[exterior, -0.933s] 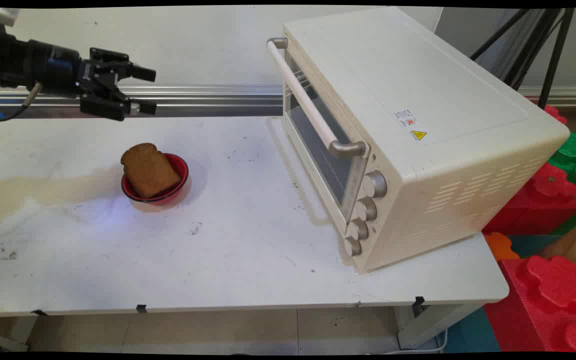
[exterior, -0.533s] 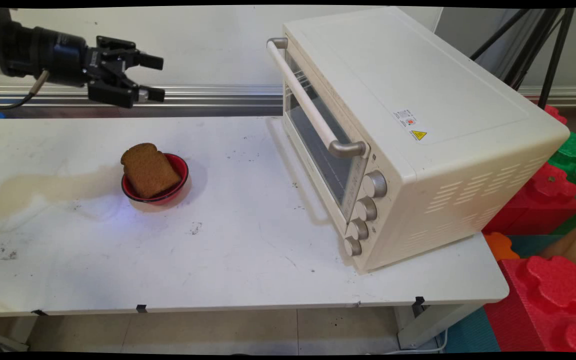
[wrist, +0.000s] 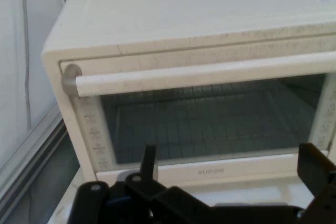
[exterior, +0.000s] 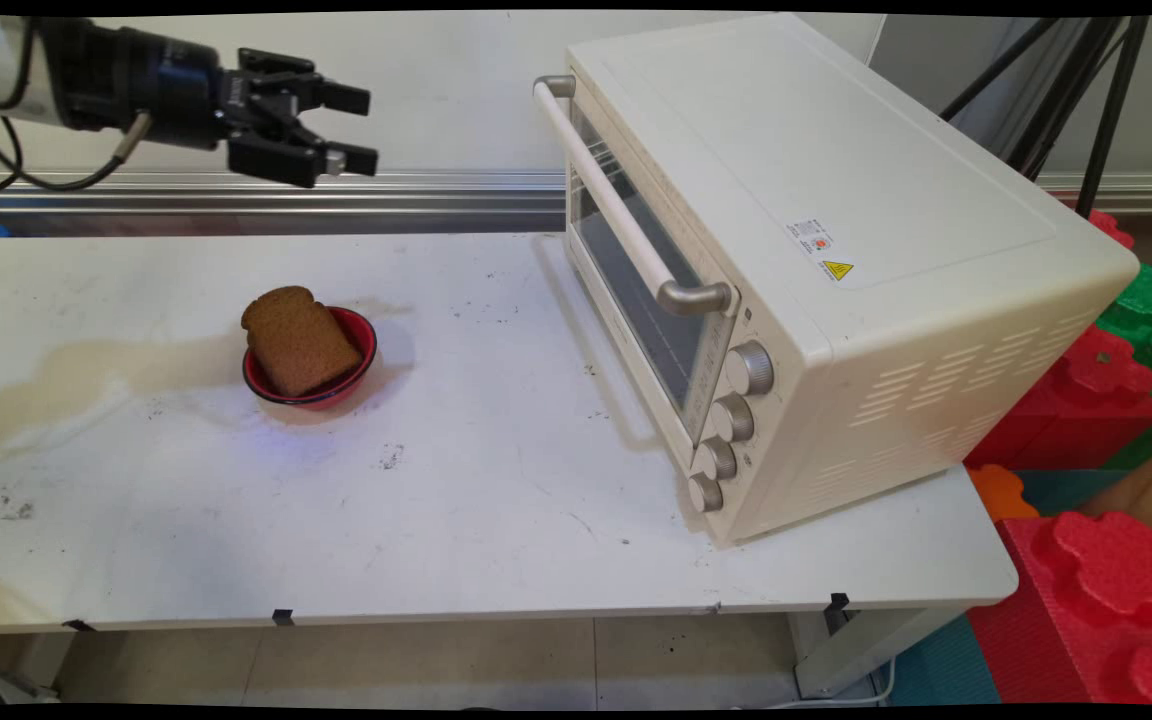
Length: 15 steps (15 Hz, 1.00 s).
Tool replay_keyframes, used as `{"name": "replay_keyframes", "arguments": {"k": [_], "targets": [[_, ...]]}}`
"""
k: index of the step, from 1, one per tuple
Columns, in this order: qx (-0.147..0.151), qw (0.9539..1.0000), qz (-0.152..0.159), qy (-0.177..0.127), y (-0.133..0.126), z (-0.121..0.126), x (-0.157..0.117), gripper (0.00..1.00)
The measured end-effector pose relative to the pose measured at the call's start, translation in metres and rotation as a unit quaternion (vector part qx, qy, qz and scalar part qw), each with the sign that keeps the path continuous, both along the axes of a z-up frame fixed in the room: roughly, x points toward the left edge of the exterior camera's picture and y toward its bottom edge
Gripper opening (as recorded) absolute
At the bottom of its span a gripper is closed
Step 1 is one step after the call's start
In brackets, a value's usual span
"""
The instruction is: Open the oven
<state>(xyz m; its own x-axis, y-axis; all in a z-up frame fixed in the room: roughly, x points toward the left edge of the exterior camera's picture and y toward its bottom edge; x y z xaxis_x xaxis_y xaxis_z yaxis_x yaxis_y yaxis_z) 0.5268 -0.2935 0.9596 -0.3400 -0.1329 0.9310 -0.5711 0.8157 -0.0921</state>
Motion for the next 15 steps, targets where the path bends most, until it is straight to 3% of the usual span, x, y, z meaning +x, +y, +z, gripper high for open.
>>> {"name": "replay_keyframes", "arguments": {"k": [15], "targets": [[0.0, 0.9997, -0.002, 0.026, -0.057, 0.005, -0.074, 1.0]]}}
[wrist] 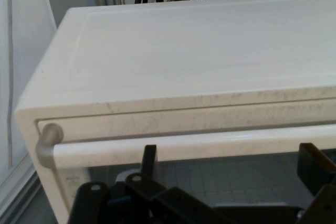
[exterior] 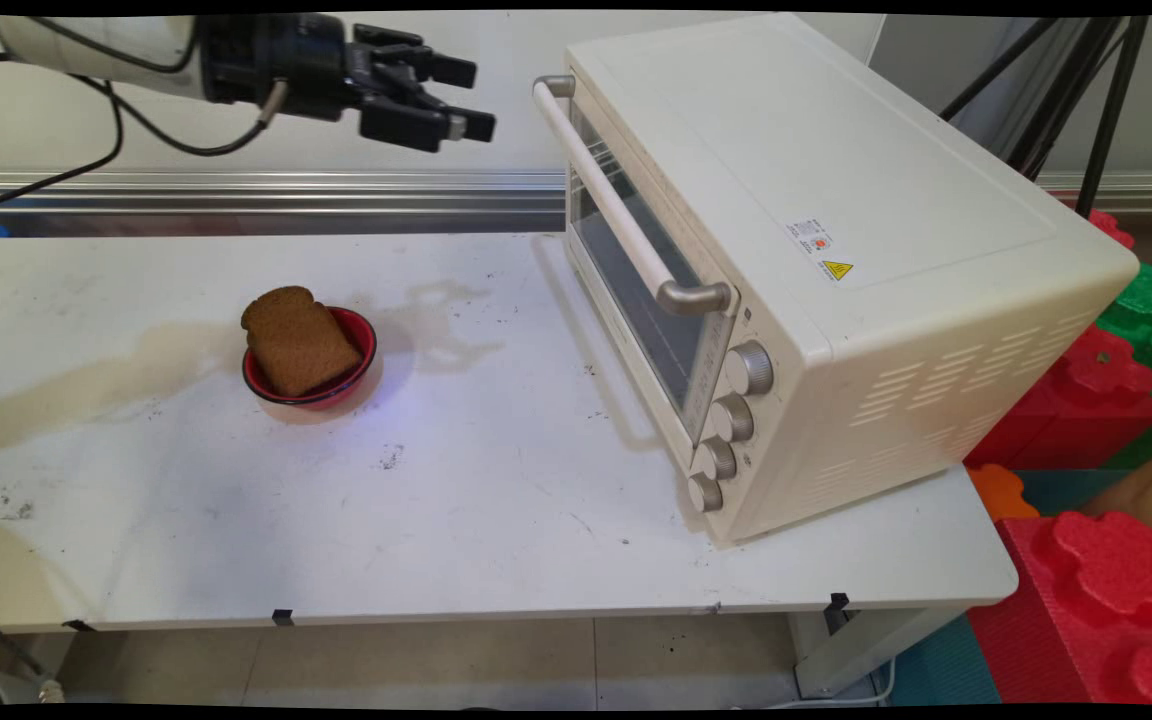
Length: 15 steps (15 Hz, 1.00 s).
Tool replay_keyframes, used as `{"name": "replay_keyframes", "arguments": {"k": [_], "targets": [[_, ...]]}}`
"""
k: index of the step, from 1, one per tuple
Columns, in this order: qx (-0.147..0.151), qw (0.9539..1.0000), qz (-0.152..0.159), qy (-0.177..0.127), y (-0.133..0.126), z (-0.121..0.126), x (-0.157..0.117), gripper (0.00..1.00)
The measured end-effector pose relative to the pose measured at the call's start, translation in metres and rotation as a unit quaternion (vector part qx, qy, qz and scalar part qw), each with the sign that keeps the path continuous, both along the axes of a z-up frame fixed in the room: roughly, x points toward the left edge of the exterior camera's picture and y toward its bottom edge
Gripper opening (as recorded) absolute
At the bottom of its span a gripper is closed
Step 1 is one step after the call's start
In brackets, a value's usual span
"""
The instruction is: Open the oven
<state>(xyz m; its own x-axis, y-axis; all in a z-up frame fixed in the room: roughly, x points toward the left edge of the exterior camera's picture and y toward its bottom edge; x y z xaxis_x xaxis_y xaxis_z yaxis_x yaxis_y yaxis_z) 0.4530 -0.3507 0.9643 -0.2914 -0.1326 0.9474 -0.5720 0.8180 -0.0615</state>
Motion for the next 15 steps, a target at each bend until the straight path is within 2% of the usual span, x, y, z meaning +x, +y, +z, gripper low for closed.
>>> {"name": "replay_keyframes", "arguments": {"k": [8, 15], "targets": [[0.006, 0.9999, -0.001, -0.009, -0.023, -0.012, -0.037, 1.0], [0.007, 0.9999, 0.0, -0.013, -0.033, -0.019, -0.052, 1.0]]}}
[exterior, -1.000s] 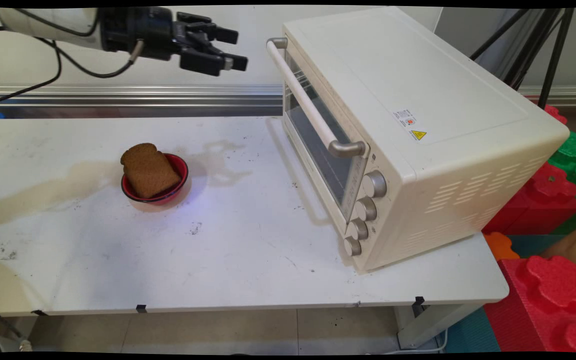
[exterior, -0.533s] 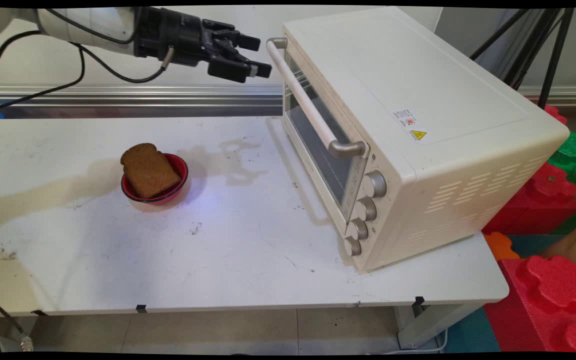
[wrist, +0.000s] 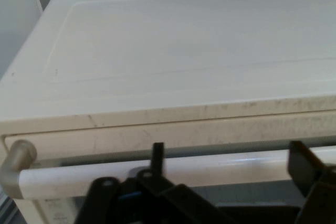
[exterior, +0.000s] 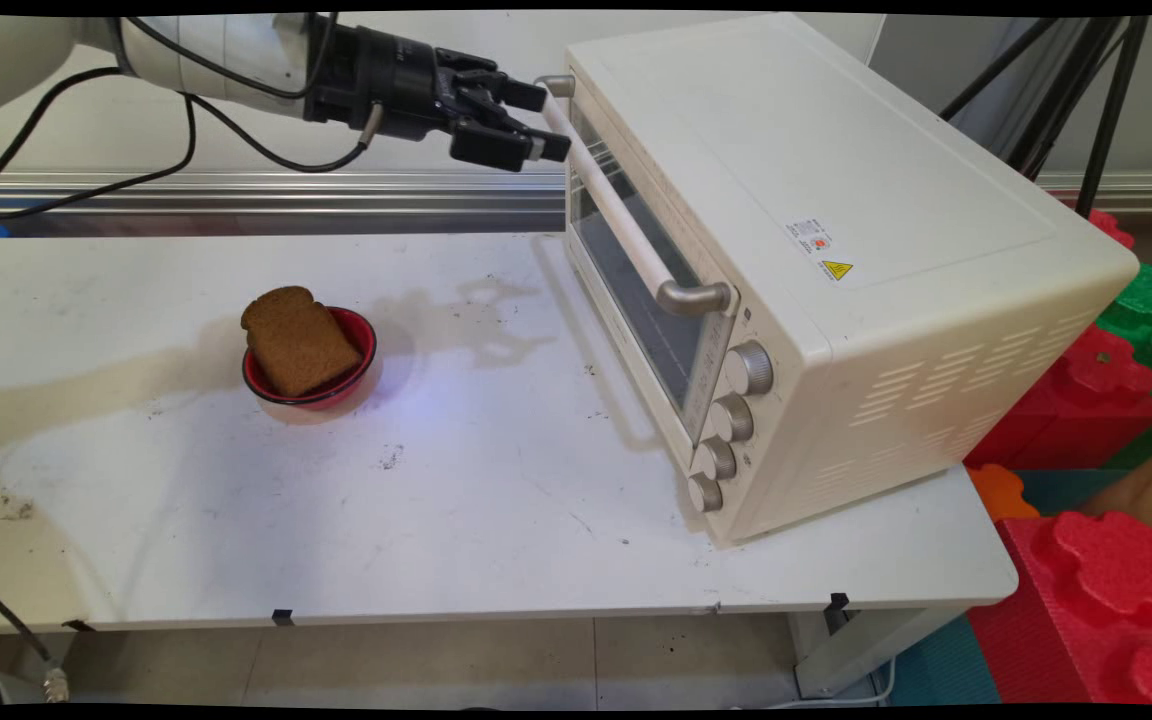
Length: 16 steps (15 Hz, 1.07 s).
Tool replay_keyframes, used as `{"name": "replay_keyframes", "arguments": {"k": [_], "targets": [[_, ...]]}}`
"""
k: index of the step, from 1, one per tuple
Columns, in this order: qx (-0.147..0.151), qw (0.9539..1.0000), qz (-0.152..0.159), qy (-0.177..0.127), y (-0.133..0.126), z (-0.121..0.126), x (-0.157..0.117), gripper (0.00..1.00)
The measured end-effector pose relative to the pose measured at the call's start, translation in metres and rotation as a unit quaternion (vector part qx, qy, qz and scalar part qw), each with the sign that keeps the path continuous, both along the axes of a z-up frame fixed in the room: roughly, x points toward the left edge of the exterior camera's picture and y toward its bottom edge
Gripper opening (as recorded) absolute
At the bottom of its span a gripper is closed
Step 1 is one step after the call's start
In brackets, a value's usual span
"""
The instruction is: Open the oven
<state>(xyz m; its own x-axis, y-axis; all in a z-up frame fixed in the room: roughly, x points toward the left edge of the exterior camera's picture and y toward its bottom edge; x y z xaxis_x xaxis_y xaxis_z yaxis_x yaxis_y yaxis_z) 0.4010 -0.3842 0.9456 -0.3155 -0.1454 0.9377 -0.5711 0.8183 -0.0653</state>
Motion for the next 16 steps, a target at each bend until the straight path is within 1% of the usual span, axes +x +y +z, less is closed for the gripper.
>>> {"name": "replay_keyframes", "arguments": {"k": [1, 6, 16], "targets": [[0.0, 1.0, 0.0, 0.0, -0.001, -0.001, -0.002, 0.0], [0.001, 1.0, 0.001, -0.001, -0.006, -0.003, -0.009, 0.0], [0.006, 0.9999, -0.004, -0.013, -0.019, -0.012, -0.026, 0.0]]}}
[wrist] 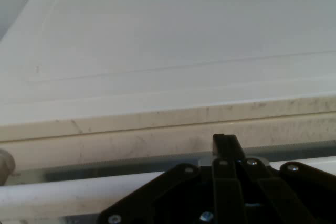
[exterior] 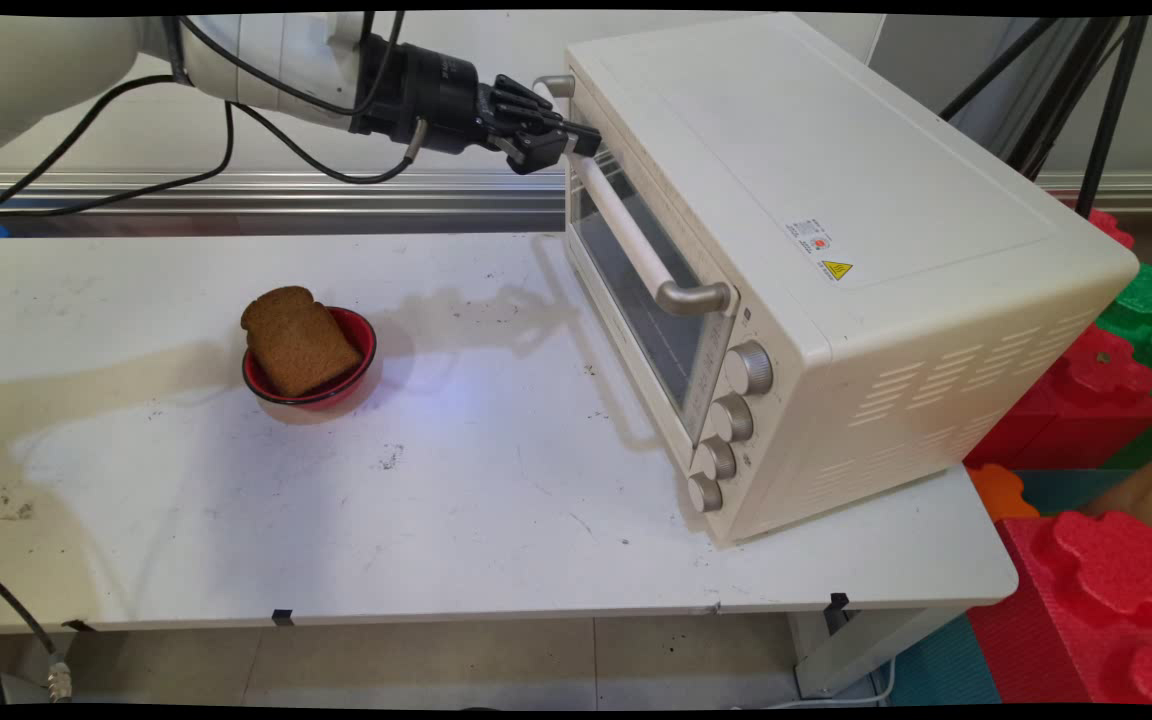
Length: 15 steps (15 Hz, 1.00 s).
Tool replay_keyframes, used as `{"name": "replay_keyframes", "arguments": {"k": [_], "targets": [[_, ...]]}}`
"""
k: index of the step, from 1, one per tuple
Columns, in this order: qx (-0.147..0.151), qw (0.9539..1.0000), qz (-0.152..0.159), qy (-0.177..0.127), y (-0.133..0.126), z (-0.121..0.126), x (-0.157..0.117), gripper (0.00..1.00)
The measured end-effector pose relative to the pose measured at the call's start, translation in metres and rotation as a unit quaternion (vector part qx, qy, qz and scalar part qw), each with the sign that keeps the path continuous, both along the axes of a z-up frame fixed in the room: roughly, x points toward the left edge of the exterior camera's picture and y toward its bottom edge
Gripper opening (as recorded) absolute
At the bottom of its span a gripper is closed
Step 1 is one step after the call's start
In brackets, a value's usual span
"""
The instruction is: Open the oven
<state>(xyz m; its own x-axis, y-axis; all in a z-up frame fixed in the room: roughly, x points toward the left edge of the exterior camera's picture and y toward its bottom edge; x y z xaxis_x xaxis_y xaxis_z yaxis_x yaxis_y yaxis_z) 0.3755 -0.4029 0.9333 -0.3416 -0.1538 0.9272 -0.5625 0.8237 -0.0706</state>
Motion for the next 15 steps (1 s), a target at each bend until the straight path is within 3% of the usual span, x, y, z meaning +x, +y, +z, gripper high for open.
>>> {"name": "replay_keyframes", "arguments": {"k": [15], "targets": [[0.001, 0.9997, -0.009, -0.023, 0.001, -0.007, 0.007, 0.0]]}}
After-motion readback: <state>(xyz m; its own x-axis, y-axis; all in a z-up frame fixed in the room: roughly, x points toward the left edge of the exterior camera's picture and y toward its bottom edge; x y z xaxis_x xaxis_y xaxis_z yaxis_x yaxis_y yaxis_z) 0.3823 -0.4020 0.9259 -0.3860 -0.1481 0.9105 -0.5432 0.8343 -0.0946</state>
